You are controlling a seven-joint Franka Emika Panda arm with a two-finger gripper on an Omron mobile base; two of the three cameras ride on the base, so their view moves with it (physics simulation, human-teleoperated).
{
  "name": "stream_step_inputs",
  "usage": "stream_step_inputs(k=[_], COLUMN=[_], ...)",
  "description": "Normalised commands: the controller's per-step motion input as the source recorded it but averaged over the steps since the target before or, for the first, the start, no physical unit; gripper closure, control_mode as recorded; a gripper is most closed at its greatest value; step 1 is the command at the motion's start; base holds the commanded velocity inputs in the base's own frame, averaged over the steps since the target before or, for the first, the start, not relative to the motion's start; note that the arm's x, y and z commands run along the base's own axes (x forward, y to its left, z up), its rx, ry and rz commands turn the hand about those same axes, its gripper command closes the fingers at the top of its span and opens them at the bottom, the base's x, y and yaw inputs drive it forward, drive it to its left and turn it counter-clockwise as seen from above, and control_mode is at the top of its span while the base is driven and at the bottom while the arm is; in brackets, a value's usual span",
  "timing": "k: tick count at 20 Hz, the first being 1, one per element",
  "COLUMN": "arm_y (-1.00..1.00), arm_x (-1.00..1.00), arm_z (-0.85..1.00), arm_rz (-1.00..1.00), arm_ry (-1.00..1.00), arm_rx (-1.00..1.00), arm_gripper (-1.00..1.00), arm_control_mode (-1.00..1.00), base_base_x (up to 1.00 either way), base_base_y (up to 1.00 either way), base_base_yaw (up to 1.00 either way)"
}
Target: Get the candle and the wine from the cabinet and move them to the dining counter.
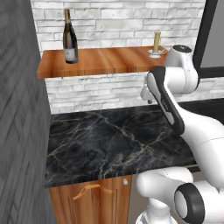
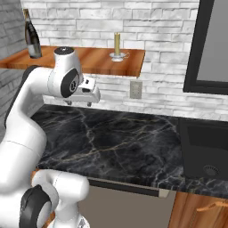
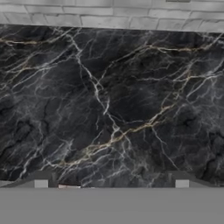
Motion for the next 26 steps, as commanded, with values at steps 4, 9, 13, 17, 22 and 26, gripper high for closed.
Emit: stream_step_inputs(k=[4,9,13,17,22,26], arm_y=[-0.51,-0.34,-0.13,-0.04,0.0,-0.05], arm_x=[-0.09,-0.09,0.0,0.0,0.0,0.0], arm_z=[0.02,0.17,0.13,0.3,0.59,0.73], arm_rz=[-0.01,-0.01,-0.02,-0.01,-0.05,-0.07], arm_ry=[-0.15,-0.21,-0.14,-0.14,-0.13,-0.06], arm_rx=[0.01,0.0,0.0,0.0,0.0,0.0], arm_gripper=[-1.0,-1.0,-1.0,-1.0,-1.0,-1.0], arm_control_mode=[-1.0,-1.0,-1.0,-1.0,-1.0,-1.0], base_base_x=[0.0,0.0,0.0,0.0,0.0,0.0], base_base_y=[0.0,0.0,0.0,0.0,0.0,0.0], base_base_yaw=[0.0,0.0,0.0,0.0,0.0,0.0])
